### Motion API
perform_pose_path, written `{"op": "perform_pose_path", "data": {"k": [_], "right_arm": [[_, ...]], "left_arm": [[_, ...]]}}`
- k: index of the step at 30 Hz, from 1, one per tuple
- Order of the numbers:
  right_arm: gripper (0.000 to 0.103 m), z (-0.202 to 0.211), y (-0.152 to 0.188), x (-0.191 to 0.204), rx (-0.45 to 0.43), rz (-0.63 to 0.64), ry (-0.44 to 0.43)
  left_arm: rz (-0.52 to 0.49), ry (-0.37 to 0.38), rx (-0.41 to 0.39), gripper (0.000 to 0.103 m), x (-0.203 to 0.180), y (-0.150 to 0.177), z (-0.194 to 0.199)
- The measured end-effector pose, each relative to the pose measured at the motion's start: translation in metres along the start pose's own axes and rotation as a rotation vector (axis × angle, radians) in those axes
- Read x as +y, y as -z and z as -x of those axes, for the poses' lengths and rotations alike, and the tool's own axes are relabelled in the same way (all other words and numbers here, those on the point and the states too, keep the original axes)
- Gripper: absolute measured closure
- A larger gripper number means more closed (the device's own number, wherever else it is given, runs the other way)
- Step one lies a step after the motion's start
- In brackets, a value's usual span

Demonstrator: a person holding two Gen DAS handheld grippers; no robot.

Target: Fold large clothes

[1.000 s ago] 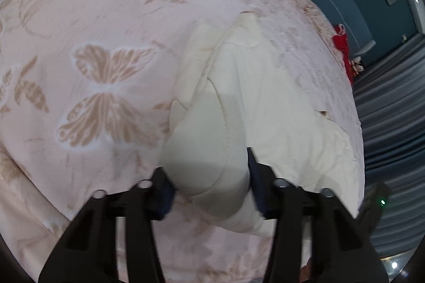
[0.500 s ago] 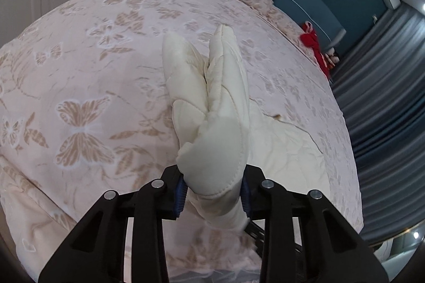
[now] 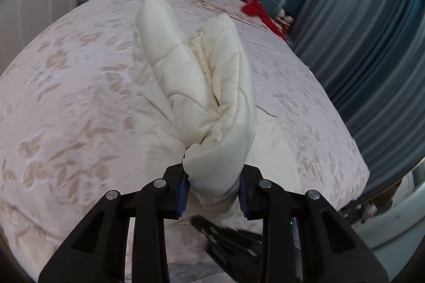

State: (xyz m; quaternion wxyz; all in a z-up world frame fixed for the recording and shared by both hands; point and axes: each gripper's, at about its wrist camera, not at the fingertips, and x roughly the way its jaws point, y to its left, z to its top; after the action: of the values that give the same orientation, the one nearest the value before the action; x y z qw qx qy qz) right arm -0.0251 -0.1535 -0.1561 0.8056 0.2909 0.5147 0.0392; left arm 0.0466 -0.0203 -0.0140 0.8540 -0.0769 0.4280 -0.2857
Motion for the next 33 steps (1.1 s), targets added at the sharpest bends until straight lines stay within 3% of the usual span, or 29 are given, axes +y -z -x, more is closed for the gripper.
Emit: {"op": "perform_pose_path", "data": {"k": [9, 16, 18, 22, 24, 26, 28, 33], "right_arm": [[0.103, 0.088, 0.028, -0.077, -0.033, -0.062, 0.262], [0.103, 0.120, 0.024, -0.102, -0.061, -0.068, 0.377], [0.097, 0.131, 0.016, -0.101, -0.079, -0.052, 0.399], [0.093, 0.159, -0.003, -0.102, -0.126, -0.028, 0.388], [0.091, 0.173, -0.016, -0.099, -0.157, -0.012, 0.378], [0.079, 0.189, -0.029, -0.092, -0.192, 0.019, 0.369], [0.069, 0.194, -0.038, -0.080, -0.219, 0.053, 0.352], [0.058, 0.186, -0.058, -0.053, -0.230, 0.088, 0.282]], "left_arm": [[-0.119, -0.001, 0.140, 0.075, -0.086, 0.006, -0.084], [-0.179, -0.053, 0.272, 0.074, -0.115, 0.046, -0.144], [-0.179, -0.066, 0.281, 0.073, -0.117, 0.051, -0.148], [-0.152, 0.012, 0.243, 0.048, -0.114, 0.044, -0.123], [-0.151, 0.042, 0.223, 0.041, -0.112, 0.041, -0.102], [-0.146, 0.053, 0.201, 0.026, -0.104, 0.041, -0.074], [-0.131, 0.051, 0.184, 0.023, -0.090, 0.044, -0.055], [-0.088, -0.106, 0.243, 0.021, -0.041, 0.064, -0.055]]}}
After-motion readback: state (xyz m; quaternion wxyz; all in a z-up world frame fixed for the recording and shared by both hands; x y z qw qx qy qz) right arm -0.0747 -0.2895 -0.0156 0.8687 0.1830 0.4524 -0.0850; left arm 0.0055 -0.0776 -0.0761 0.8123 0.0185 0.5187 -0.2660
